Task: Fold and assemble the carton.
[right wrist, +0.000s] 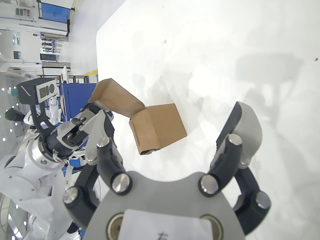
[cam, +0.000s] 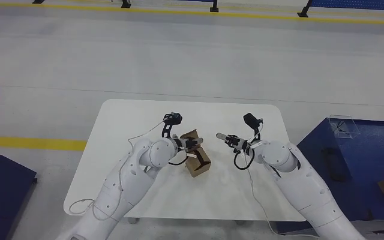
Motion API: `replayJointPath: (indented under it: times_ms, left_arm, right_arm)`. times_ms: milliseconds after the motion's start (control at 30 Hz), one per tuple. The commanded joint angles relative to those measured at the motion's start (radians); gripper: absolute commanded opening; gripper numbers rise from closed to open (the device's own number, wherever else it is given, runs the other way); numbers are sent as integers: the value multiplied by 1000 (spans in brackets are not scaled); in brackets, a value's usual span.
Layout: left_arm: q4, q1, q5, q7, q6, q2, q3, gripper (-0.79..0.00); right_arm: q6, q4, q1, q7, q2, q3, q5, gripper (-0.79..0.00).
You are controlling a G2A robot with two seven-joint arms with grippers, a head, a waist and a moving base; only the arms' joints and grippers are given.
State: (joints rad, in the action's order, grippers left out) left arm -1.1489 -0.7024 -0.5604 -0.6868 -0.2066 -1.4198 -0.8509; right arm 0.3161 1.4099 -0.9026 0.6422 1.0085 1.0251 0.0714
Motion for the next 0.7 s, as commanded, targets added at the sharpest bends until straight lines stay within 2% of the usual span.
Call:
replayJointPath:
  times_ms: [0, 67, 167, 200, 233, 267, 467, 533, 667]
  left_arm:
    - [24, 8, 14, 11, 9, -8, 10, -425]
    - [34, 9, 27, 20, 14, -13, 10, -483]
    - [30, -3, 51, 11, 23, -14, 1, -489]
    - [24, -9, 60, 4, 26, -13, -5, -523]
    - [14, -17, 67, 3, 30, -11, -15, -600]
    - [2, -27, 76, 2, 35, -8, -25, -640]
    - [-92, -103, 58, -14, 32, 17, -89, -665]
    - [-134, -132, 53, -22, 30, 25, -107, -785]
    - [-216, -188, 34, -29, 23, 36, -130, -785]
  right_arm:
    - [3, 3, -8, 1, -1, 7, 5, 0]
    - [4, 4, -15, 0, -1, 13, 8, 0]
    - [8, 7, -22, 0, 0, 14, 16, 0]
    - [9, 8, -23, 1, 1, 14, 18, 0]
    - [10, 9, -24, 1, 2, 13, 22, 0]
    - [11, 11, -24, 1, 2, 12, 27, 0]
    - [19, 17, -22, 3, 9, 5, 40, 0]
    - [21, 18, -21, 3, 12, 0, 46, 0]
    - [22, 20, -20, 2, 17, -4, 47, 0]
